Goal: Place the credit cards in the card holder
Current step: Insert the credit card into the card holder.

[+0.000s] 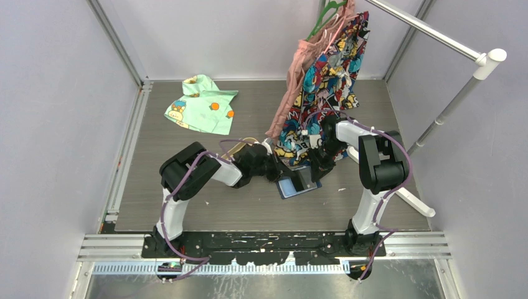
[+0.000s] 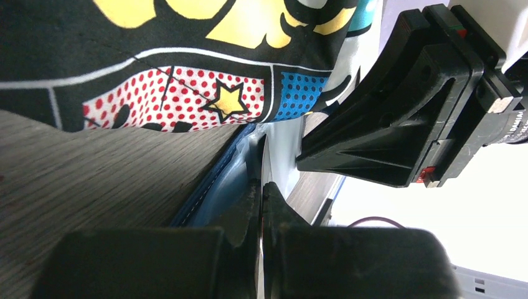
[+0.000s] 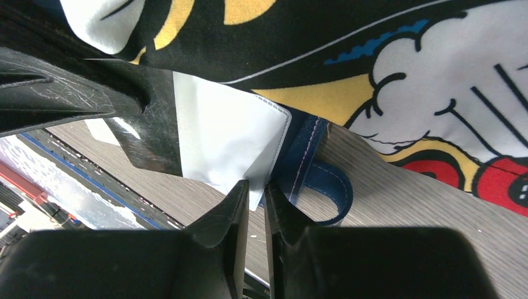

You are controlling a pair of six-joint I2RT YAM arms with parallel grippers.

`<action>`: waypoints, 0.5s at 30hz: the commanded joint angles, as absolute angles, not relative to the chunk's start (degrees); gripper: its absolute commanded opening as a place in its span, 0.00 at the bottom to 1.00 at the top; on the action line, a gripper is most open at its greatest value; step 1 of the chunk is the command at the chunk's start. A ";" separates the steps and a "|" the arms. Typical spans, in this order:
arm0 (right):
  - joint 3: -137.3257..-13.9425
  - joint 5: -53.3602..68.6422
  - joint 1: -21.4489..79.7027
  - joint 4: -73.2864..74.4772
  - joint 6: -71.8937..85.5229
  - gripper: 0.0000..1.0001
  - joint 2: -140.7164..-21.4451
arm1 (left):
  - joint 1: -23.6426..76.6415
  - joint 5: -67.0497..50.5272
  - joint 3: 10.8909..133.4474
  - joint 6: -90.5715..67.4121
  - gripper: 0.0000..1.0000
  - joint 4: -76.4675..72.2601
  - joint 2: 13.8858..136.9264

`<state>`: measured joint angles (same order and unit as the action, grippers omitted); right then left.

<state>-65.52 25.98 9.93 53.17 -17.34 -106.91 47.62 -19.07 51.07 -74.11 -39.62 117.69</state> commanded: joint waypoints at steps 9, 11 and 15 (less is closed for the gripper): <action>-66.10 27.84 10.63 49.17 -16.73 0.21 -108.44 | 48.14 -25.10 53.88 -72.27 0.00 -28.82 118.99; -66.09 27.99 10.72 49.26 -16.76 0.21 -108.61 | 48.17 -25.38 54.17 -72.25 0.00 -29.00 119.23; -66.08 28.42 10.96 49.26 -16.72 0.21 -108.72 | 48.19 -25.51 54.63 -72.16 0.00 -28.72 119.56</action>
<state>-65.58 26.55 9.91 53.21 -16.97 -107.20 47.33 -21.32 53.89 -73.12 -34.20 117.60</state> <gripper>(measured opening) 0.212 0.008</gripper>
